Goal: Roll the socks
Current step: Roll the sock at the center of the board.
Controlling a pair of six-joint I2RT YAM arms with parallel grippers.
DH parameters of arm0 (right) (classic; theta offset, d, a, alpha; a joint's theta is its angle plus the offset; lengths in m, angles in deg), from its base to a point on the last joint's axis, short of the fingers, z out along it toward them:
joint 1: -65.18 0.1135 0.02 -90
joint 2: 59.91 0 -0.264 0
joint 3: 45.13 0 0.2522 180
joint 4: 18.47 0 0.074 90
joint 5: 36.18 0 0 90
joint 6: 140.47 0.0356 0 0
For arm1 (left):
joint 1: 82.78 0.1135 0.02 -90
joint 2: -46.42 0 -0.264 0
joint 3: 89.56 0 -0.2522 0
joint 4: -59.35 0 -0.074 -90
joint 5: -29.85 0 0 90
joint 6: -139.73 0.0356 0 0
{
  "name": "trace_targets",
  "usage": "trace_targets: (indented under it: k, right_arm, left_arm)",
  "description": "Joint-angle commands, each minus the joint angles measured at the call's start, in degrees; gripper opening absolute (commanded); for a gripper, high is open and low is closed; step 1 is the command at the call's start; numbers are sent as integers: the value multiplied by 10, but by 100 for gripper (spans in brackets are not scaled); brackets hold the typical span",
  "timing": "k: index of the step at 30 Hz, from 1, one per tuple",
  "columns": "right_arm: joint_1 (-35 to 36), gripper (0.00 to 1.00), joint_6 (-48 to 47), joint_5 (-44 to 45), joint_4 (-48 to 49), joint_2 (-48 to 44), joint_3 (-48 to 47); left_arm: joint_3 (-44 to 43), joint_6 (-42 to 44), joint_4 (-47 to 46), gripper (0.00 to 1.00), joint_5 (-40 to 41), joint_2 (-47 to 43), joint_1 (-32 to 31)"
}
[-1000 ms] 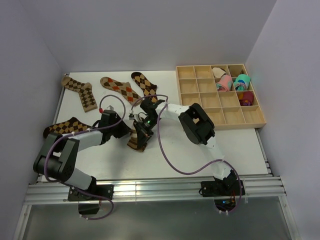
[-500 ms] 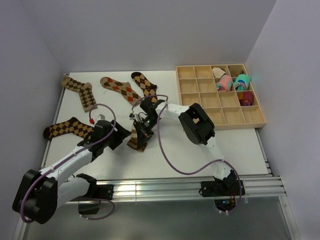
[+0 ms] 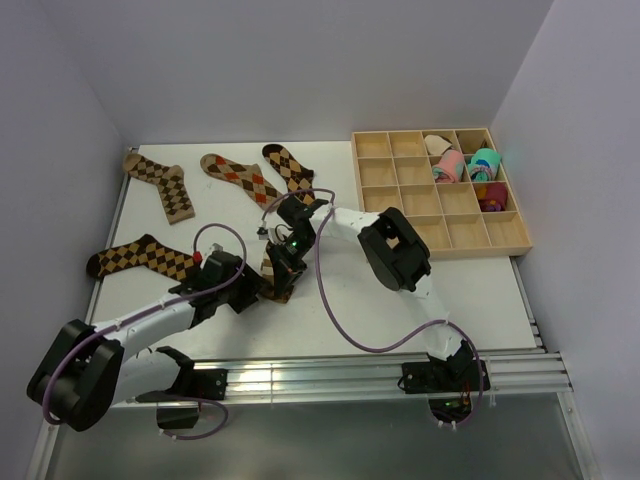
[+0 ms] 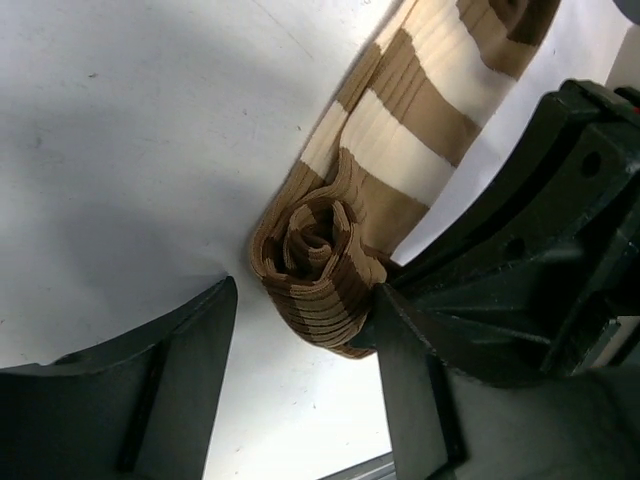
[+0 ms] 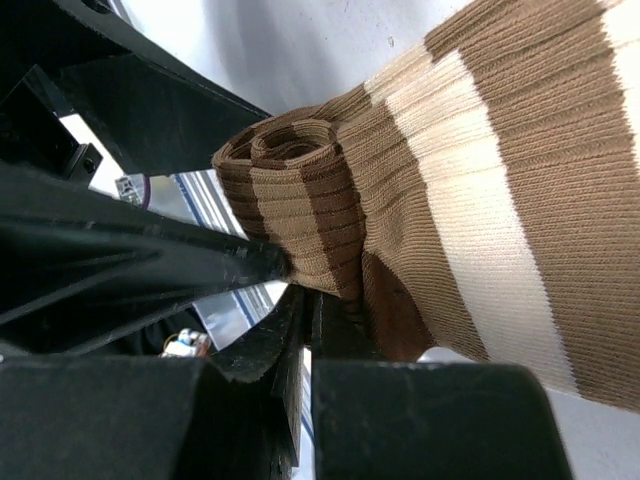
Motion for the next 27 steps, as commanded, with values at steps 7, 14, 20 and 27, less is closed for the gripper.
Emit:
trace_targets:
  k: [7, 14, 20, 27]
  right_arm:
    - [7, 0, -16, 154, 34, 13, 36]
    - [12, 0, -14, 168, 45, 4, 47]
    - [13, 0, 7, 180, 86, -27, 81]
    - [19, 11, 58, 218, 186, -88, 162]
  left_arm:
    - [-18, -26, 43, 56, 65, 28, -3]
    - [-35, -16, 36, 45, 66, 83, -3]
    - [-42, -4, 40, 22, 73, 104, -2]
    - [-76, 48, 47, 0, 53, 143, 22]
